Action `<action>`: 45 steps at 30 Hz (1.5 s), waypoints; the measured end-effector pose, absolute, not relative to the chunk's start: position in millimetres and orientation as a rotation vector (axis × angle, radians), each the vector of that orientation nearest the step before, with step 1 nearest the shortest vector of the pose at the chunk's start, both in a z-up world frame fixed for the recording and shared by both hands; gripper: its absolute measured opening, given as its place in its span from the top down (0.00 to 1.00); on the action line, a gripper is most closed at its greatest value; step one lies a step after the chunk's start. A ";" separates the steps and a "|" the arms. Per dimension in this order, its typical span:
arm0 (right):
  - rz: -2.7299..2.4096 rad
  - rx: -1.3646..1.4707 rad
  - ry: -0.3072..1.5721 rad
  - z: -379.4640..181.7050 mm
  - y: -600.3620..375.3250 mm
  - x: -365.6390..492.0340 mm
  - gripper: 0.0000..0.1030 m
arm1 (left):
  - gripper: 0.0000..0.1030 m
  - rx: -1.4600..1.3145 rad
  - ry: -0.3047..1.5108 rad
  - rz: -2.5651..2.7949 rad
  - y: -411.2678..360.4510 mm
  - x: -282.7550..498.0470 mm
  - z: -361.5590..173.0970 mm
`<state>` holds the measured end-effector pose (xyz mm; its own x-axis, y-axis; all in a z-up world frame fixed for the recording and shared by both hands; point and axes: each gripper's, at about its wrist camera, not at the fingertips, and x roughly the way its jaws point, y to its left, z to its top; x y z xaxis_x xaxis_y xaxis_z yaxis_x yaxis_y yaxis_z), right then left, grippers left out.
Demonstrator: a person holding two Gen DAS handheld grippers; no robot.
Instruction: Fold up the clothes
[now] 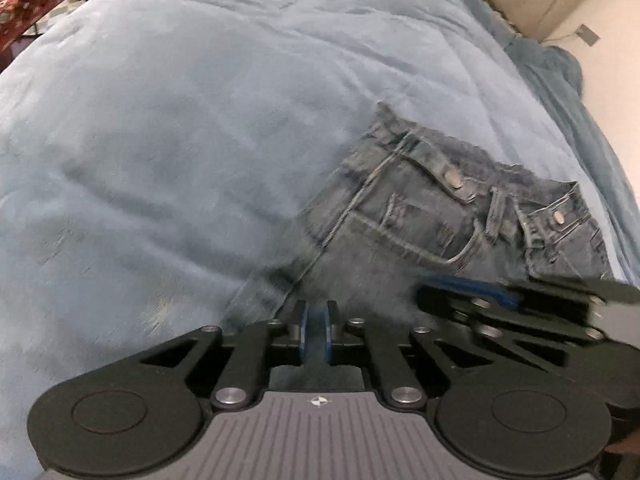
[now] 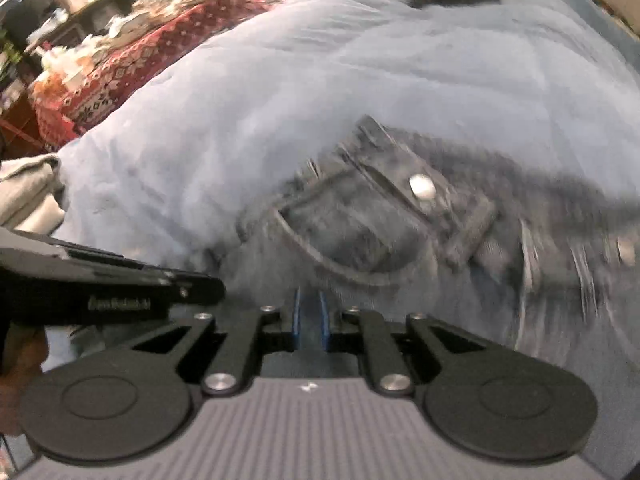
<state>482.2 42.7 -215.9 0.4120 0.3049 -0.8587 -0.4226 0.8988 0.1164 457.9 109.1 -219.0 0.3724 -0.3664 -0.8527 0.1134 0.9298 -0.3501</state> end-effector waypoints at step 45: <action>0.994 -0.632 0.896 -217.8 95.7 569.9 0.90 | 0.97 -0.421 1.155 0.038 183.1 400.9 -208.7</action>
<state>569.9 95.7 -217.8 0.2565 0.4340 -0.8636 -0.9040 0.4239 -0.0555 400.9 183.1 -208.7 0.4121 -0.1851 -0.8921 -0.2428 0.9214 -0.3034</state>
